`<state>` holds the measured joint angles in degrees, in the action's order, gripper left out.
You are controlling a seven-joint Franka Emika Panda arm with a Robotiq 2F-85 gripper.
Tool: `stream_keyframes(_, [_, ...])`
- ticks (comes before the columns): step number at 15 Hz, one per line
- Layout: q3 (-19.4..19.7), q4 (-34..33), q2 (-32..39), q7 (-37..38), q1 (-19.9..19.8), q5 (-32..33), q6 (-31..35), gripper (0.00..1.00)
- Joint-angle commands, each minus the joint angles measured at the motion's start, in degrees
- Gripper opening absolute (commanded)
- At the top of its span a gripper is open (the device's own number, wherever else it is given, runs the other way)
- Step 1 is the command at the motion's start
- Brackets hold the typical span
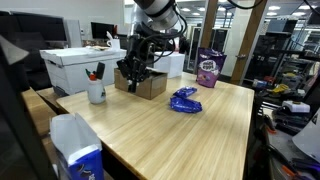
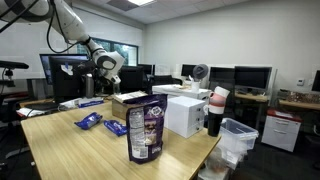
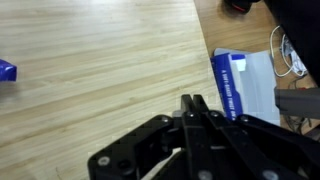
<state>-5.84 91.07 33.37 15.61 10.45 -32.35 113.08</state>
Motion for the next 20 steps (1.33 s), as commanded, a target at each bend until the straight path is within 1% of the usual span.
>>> stream_keyframes(1, [0.41, 0.19, -0.39, 5.81, 1.36, 4.56, 0.32, 0.06])
stream_keyframes(4, [0.55, -0.18, -0.10, 10.67, 3.14, 8.43, 0.63, 0.06])
stream_keyframes(6, [0.81, -1.03, 0.35, 14.72, 5.26, 11.79, 0.76, 0.06])
stream_keyframes(7, [0.80, -1.54, 0.49, 16.33, 6.28, 13.38, 0.50, 0.29])
stream_keyframes(8, [0.69, -2.01, 0.63, 17.26, 6.94, 14.39, 0.24, 0.32])
stream_keyframes(12, [0.01, -4.77, 1.51, 21.36, 10.90, 18.72, 0.23, 0.55])
stream_keyframes(14, [-0.10, -5.62, 2.13, 22.90, 12.65, 20.41, 1.77, 0.67])
stream_keyframes(16, [-0.37, -5.97, 2.53, 23.01, 13.46, 21.20, 3.45, 0.78])
stream_keyframes(17, [-0.48, -6.06, 2.75, 22.95, 13.84, 21.52, 4.76, 0.83])
stream_keyframes(19, [-0.40, -5.85, 3.11, 22.48, 14.74, 22.56, 8.02, 0.95])
stream_keyframes(20, [-0.36, -5.82, 3.34, 22.19, 15.03, 23.24, 9.09, 0.97])
